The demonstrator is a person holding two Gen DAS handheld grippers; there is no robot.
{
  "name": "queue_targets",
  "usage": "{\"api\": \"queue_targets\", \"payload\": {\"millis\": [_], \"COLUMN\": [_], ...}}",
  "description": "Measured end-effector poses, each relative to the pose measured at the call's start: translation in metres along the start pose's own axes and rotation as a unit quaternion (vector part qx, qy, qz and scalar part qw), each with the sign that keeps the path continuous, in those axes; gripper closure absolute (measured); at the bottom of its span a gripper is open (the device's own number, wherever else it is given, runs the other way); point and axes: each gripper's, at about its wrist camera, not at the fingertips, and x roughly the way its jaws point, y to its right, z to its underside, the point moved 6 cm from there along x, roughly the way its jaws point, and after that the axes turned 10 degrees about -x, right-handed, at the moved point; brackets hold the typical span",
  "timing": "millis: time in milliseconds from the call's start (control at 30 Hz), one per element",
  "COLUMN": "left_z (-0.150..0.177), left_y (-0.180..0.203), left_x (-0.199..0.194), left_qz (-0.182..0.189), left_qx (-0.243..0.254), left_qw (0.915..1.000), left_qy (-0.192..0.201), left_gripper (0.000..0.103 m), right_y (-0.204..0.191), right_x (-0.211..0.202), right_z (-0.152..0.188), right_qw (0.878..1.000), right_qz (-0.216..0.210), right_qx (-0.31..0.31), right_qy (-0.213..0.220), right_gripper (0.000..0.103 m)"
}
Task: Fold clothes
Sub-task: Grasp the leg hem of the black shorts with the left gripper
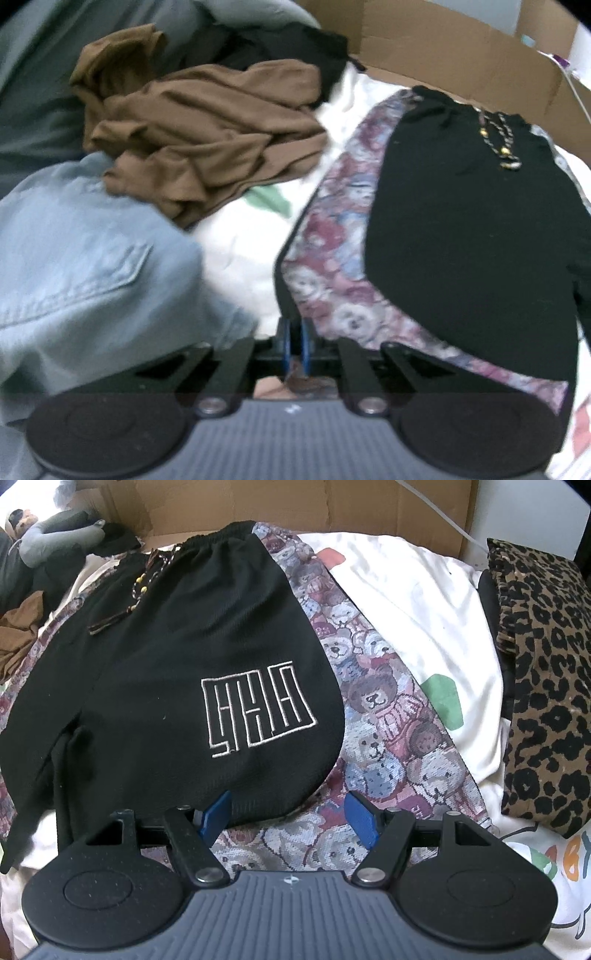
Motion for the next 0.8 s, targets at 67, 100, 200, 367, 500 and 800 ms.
{"api": "queue_targets", "payload": {"millis": [67, 100, 200, 367, 500, 800], "left_z": [-0.005, -0.007, -0.014, -0.022, -0.026, -0.024], "left_y": [0.011, 0.017, 0.034, 0.061, 0.079, 0.129], "left_x": [-0.003, -0.004, -0.008, -0.007, -0.003, 0.017], "left_qz": [0.012, 0.018, 0.037, 0.068, 0.091, 0.127], "left_qx": [-0.001, -0.001, -0.002, 0.001, 0.002, 0.040], "left_qw": [0.9999, 0.9998, 0.9993, 0.9976, 0.9956, 0.9904], "left_qy": [-0.004, -0.005, -0.011, -0.017, -0.020, -0.036], "left_gripper": [0.097, 0.097, 0.097, 0.097, 0.097, 0.098], "right_y": [0.000, 0.000, -0.001, -0.004, -0.007, -0.021], "right_x": [-0.001, -0.002, -0.004, -0.008, -0.009, -0.004], "right_z": [-0.003, -0.004, -0.009, -0.013, -0.017, -0.028], "right_qw": [1.000, 1.000, 1.000, 1.000, 0.999, 0.999], "right_qz": [-0.003, -0.005, -0.010, -0.018, -0.027, -0.036], "right_qx": [0.001, 0.002, 0.000, -0.002, -0.005, -0.020], "right_qy": [0.005, 0.007, 0.016, 0.025, 0.029, 0.030], "right_gripper": [0.030, 0.030, 0.030, 0.030, 0.030, 0.030]}}
